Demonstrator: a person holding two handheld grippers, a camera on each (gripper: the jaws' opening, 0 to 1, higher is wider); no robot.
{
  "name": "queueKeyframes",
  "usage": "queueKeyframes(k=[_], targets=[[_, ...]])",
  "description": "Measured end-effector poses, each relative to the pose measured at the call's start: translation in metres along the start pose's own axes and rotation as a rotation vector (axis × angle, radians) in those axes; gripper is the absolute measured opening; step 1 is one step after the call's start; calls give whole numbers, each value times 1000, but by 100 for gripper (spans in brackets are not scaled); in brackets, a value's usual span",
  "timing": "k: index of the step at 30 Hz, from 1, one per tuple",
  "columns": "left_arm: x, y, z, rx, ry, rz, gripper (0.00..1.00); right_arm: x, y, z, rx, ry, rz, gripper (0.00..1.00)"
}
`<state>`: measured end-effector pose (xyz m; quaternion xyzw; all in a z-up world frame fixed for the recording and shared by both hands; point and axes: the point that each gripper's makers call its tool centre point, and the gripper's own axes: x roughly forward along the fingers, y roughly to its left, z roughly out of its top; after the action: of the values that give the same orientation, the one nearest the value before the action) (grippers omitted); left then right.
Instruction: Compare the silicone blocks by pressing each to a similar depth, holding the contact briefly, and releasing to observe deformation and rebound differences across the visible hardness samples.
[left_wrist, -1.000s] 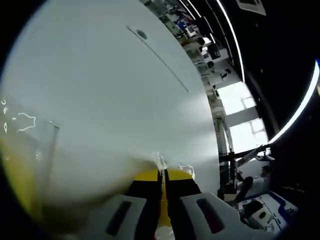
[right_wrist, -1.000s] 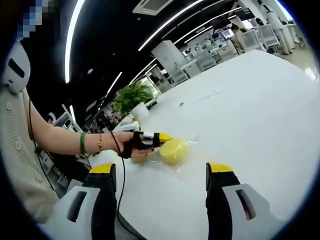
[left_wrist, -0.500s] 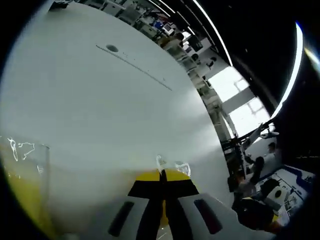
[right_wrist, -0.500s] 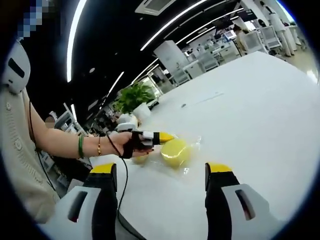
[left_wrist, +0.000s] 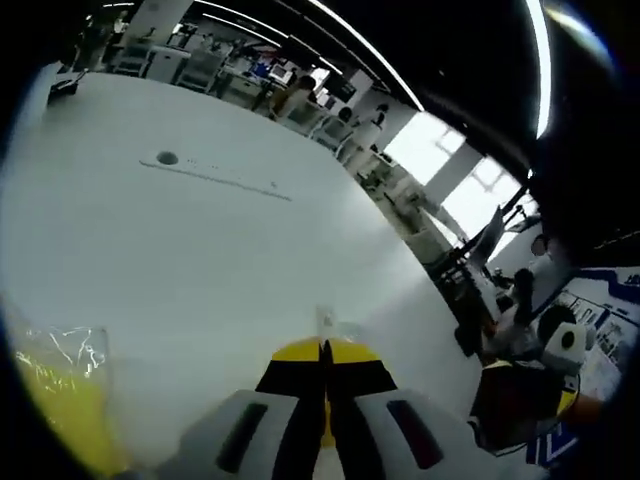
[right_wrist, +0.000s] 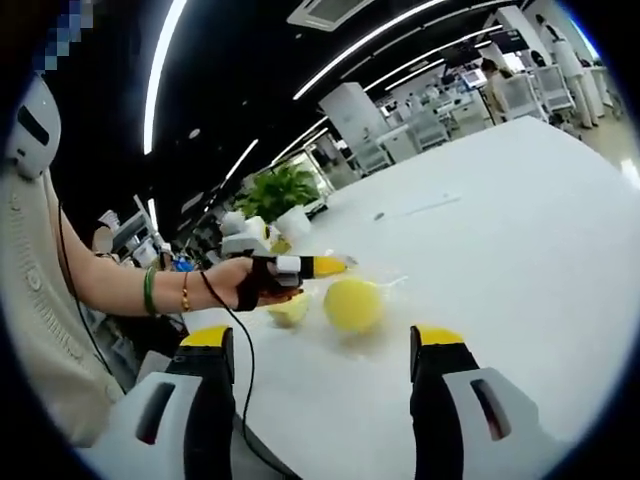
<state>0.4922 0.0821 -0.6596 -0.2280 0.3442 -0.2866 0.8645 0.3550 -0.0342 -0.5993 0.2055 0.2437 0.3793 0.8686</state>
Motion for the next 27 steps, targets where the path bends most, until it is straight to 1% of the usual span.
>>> queueKeyframes(k=[4, 5, 6, 7, 9, 11, 14, 16, 19, 22, 27], targets=[[-13, -15, 3, 46, -21, -18, 0, -4, 8, 3, -21, -6, 4, 66], [-16, -18, 3, 66, -24, -21, 0, -6, 11, 3, -27, -7, 5, 66], [-20, -21, 4, 107, -28, -19, 0, -6, 13, 3, -31, -7, 7, 66], [-23, -23, 3, 118, -31, -18, 0, -7, 15, 3, -34, -6, 7, 66], [-29, -30, 1, 135, -28, -32, 0, -9, 20, 2, -46, -4, 8, 66], [-35, -34, 1, 193, -22, -41, 0, -12, 26, 2, -53, -6, 11, 66], [-47, -45, -2, 229, -21, -52, 0, -14, 33, 0, -64, -5, 11, 66], [-52, -48, -3, 255, -20, -58, 0, -16, 36, -2, -78, 0, 10, 66], [-61, -53, -4, 271, -29, -73, 0, -18, 46, -1, -89, -8, 16, 66], [-72, -55, -3, 283, -44, -67, 0, -18, 52, 0, -100, -9, 18, 66], [-90, -57, -3, 301, -54, -72, 0, -18, 66, 2, -134, -7, 26, 66]])
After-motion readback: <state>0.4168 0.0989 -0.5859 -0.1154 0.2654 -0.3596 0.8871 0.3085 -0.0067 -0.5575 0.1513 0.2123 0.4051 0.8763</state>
